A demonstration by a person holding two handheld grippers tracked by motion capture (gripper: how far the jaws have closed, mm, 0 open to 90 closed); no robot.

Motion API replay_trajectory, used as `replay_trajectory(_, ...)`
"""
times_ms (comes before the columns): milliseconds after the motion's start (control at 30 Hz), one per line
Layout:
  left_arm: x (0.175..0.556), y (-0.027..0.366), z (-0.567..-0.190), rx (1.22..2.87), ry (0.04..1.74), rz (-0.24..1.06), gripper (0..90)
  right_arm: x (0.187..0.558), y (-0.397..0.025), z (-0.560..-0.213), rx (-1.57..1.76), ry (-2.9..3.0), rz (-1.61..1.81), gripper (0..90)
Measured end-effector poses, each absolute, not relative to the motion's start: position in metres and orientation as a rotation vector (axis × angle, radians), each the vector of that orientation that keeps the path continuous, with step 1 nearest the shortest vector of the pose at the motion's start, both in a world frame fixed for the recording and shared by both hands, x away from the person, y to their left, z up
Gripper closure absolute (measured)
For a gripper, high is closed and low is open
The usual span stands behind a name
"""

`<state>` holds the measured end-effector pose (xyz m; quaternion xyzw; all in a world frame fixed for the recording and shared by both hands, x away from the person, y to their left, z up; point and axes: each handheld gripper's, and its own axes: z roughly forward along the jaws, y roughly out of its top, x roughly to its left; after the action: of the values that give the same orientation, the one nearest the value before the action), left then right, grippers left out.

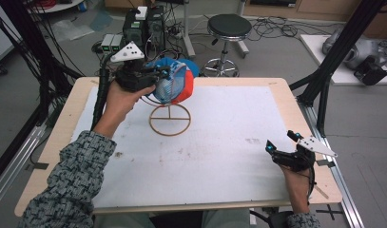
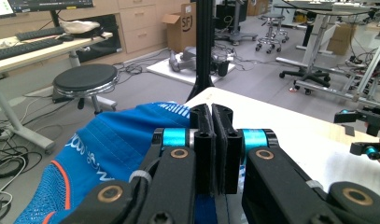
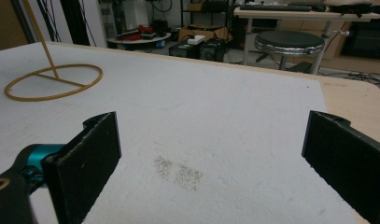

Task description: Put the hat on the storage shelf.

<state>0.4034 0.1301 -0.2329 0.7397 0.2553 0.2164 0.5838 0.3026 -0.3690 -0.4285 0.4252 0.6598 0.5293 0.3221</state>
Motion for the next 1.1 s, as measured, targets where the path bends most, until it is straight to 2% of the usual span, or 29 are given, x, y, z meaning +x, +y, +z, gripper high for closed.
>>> replay_trajectory(733,0.398,0.105,-0.264,1.716,0.527,0.545,86.9,0.303,-0.369,-0.428,1.117,1.732,1.393,3.6)
replay_trajectory(1100,0.401,0.113,-0.275,1.711,0.502,0.534,83.6,0.303,-0.369,-0.429,1.115,1.736,1.394,3.6)
